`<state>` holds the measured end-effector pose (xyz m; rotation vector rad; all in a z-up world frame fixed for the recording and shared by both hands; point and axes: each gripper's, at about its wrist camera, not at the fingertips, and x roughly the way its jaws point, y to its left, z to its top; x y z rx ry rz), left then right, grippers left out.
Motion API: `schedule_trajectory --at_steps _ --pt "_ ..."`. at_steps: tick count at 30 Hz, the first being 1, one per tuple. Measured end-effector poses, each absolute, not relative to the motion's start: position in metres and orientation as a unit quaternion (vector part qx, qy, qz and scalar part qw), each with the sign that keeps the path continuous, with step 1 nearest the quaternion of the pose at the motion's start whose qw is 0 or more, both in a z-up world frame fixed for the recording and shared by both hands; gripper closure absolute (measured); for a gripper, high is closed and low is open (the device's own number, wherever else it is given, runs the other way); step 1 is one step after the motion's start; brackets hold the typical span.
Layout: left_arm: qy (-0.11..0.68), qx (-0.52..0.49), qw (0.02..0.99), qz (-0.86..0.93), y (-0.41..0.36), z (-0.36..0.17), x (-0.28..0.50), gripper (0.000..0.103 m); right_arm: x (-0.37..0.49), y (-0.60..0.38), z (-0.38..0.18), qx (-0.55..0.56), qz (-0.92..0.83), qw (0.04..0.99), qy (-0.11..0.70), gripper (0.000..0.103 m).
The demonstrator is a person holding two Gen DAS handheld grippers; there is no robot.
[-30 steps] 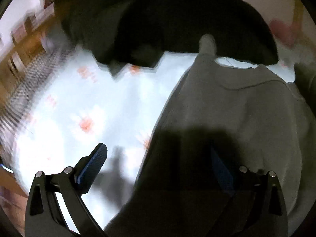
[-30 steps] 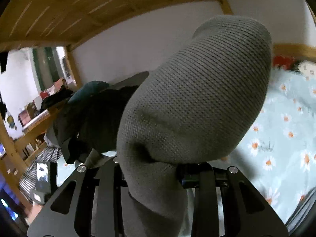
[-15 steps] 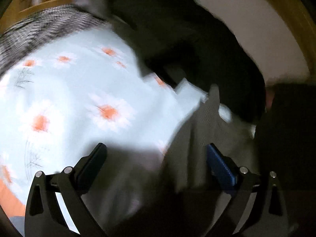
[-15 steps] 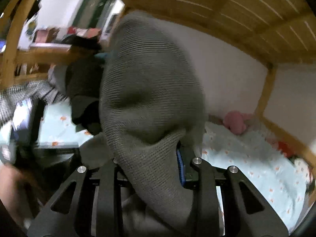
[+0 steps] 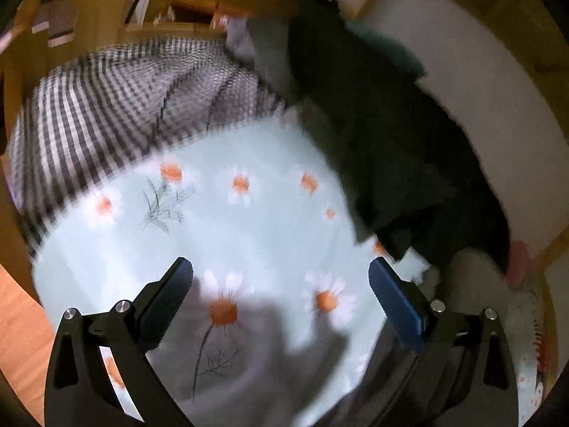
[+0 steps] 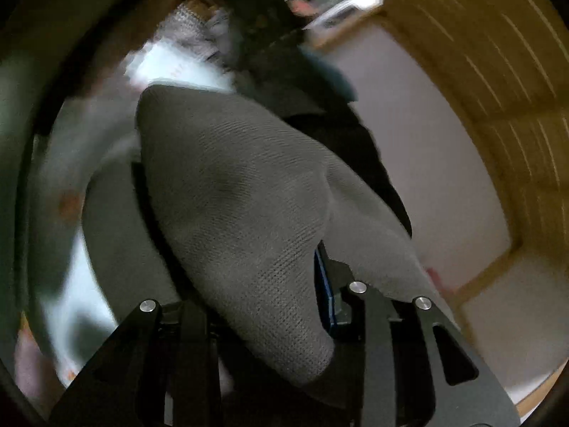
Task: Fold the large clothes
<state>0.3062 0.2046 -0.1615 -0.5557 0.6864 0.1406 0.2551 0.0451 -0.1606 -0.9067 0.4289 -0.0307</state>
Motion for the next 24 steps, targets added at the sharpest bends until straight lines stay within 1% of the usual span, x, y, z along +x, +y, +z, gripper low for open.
schedule_trajectory --at_steps 2,4,6,8,11,14,15,16,17,18,19,21,23,24 --pt "0.327 -0.248 0.911 0.042 0.198 -0.133 0.310 0.006 0.247 0.050 -0.172 -0.459 -0.007 0.868 0.190 0.069" --pt "0.344 -0.206 0.916 -0.004 0.175 -0.107 0.314 0.006 0.247 0.052 -0.175 -0.469 -0.003 0.862 0.191 0.069" --pt "0.377 -0.148 0.910 -0.087 0.132 -0.080 0.323 0.006 0.246 0.051 -0.171 -0.462 0.005 0.864 0.199 0.069" --pt "0.387 -0.088 0.903 -0.167 0.082 -0.059 0.329 0.006 0.249 0.051 -0.163 -0.460 0.017 0.864 0.202 0.069" --pt "0.397 -0.008 0.888 -0.231 0.014 -0.049 0.346 0.006 0.239 0.047 -0.164 -0.466 0.038 0.862 0.195 0.068" --pt "0.436 0.081 0.863 -0.243 -0.048 -0.076 0.381 0.006 0.231 0.042 -0.164 -0.459 0.058 0.866 0.193 0.064" --pt "0.449 0.111 0.860 -0.216 -0.058 -0.090 0.395 0.006 0.227 0.037 -0.159 -0.444 0.073 0.872 0.192 0.055" --pt "0.458 0.128 0.859 -0.188 -0.062 -0.102 0.405 0.005 0.223 0.033 -0.154 -0.432 0.090 0.876 0.195 0.036" --pt "0.474 0.117 0.855 -0.176 -0.059 -0.117 0.418 0.005 0.216 0.028 -0.149 -0.416 0.114 0.879 0.202 0.031" --pt "0.489 0.090 0.849 -0.179 -0.055 -0.129 0.427 0.005 0.210 0.021 -0.143 -0.399 0.137 0.883 0.207 0.013" --pt "0.502 0.058 0.843 -0.186 -0.048 -0.141 0.433 0.005 0.200 0.011 -0.132 -0.368 0.178 0.888 0.212 0.008" --pt "0.495 0.021 0.845 -0.200 -0.039 -0.166 0.434 0.005 0.188 -0.006 -0.114 -0.316 0.217 0.897 0.218 0.008" --pt "0.460 -0.010 0.865 -0.200 -0.032 -0.179 0.423 0.004 0.174 -0.033 -0.081 -0.224 0.277 0.908 0.220 0.008" --pt "0.449 -0.019 0.871 -0.199 -0.028 -0.181 0.419 0.004 0.171 -0.041 -0.072 -0.202 0.286 0.911 0.218 0.008"
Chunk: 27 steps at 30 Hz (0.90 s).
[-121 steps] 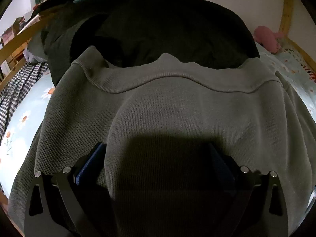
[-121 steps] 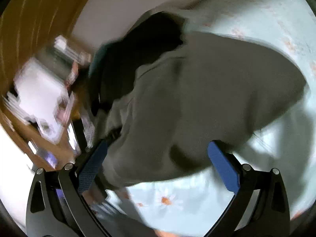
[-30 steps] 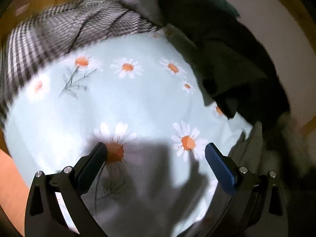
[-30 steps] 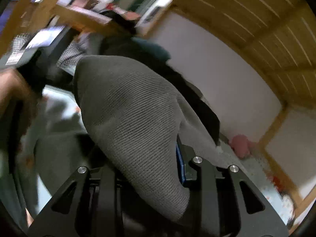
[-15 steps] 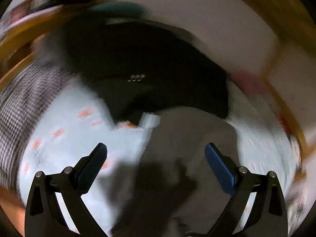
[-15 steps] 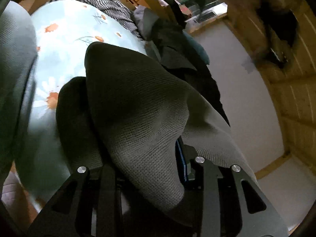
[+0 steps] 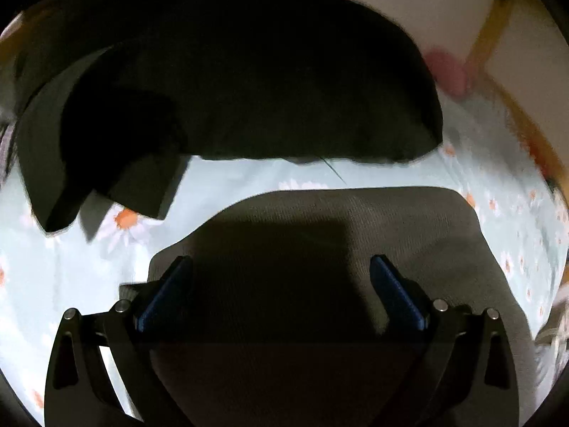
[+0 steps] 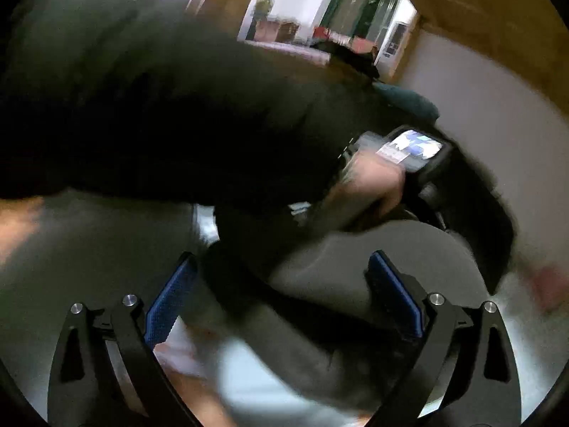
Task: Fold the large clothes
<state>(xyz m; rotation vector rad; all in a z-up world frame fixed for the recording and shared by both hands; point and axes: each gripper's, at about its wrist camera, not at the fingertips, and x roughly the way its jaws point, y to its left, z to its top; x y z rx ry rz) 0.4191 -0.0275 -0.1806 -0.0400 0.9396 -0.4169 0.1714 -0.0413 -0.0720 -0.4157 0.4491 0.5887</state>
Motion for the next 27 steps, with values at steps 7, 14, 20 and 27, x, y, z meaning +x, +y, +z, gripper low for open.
schedule_trajectory --at_steps 7,14,20,27 --pt "0.419 -0.032 0.887 -0.190 -0.020 -0.177 0.405 0.004 0.243 -0.133 -0.034 -0.034 0.155 0.933 0.324 0.006" --pt "0.377 -0.019 0.905 -0.194 -0.016 -0.176 0.389 0.004 0.264 -0.151 -0.099 -0.014 0.144 0.877 0.458 0.003" --pt "0.356 -0.005 0.912 -0.202 -0.030 -0.173 0.378 0.004 0.258 -0.155 -0.113 -0.007 0.135 0.874 0.466 0.003" --pt "0.361 0.041 0.907 -0.211 -0.103 -0.170 0.380 0.004 0.248 -0.195 -0.109 0.049 0.116 0.868 0.481 0.003"
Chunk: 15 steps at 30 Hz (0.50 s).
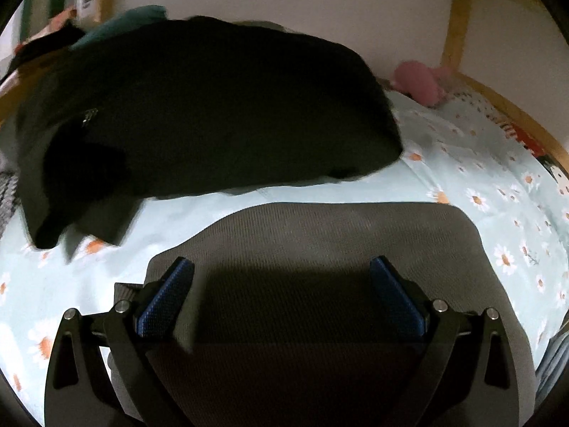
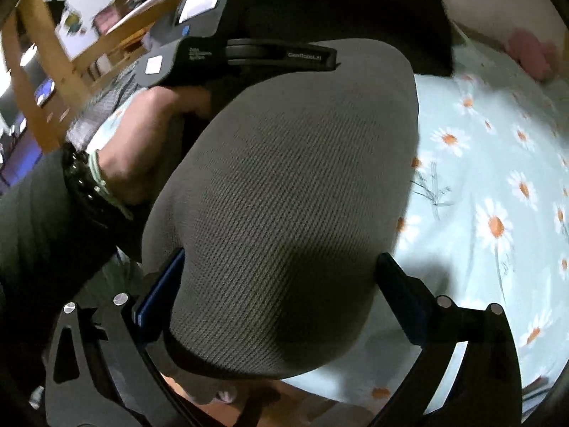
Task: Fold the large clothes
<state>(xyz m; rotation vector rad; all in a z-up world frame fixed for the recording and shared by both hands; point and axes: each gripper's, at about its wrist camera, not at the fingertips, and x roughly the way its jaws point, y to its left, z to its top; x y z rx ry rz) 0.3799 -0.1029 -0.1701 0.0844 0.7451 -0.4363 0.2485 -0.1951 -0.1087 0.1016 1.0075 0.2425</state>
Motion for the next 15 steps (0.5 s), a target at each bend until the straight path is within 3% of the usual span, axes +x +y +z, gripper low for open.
schedule_trajectory --at_steps 10,15 --pt "0.395 0.059 0.876 -0.271 -0.224 -0.173 0.408 0.004 0.253 -0.283 -0.094 0.099 0.042 0.873 0.476 0.003" --pt "0.402 0.034 0.869 -0.287 -0.214 -0.184 0.411 0.004 0.252 -0.271 -0.105 0.073 0.037 0.871 0.485 0.002"
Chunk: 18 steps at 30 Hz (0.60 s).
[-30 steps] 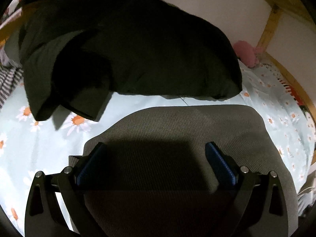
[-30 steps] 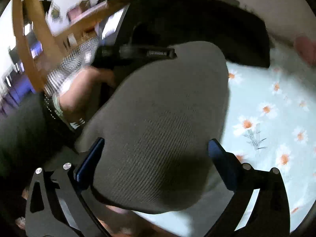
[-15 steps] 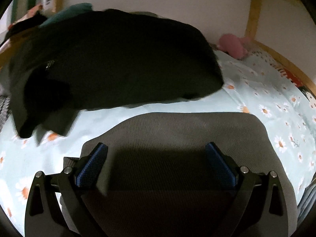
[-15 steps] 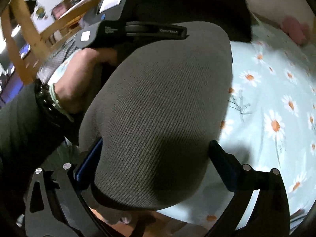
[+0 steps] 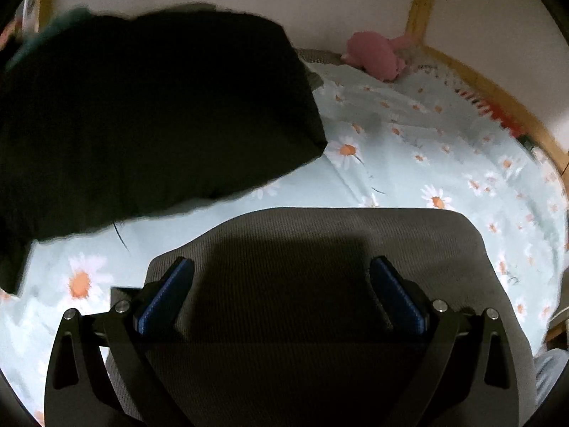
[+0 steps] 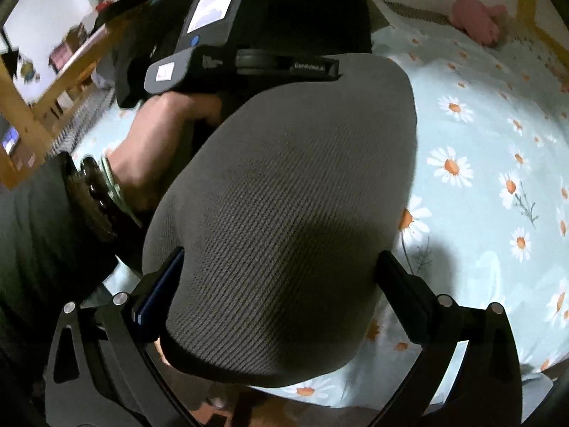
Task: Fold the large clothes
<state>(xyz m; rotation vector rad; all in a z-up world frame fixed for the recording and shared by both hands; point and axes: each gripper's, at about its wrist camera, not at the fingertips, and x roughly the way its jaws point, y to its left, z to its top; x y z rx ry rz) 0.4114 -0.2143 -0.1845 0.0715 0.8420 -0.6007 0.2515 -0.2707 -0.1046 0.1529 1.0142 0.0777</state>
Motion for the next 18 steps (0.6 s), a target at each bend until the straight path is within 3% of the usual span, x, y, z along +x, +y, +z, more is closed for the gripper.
schedule_trajectory --at_steps 12,15,18 --pt "0.438 0.044 0.850 -0.289 -0.167 -0.148 0.367 0.005 0.244 -0.284 -0.105 0.104 0.051 0.873 0.473 0.002" --pt "0.454 0.049 0.845 -0.278 -0.146 -0.164 0.357 0.005 0.244 -0.279 -0.105 0.095 0.046 0.876 0.471 0.002" --pt "0.449 -0.022 0.841 -0.300 -0.128 -0.196 0.362 0.004 0.244 -0.271 -0.108 0.080 0.039 0.882 0.463 0.002"
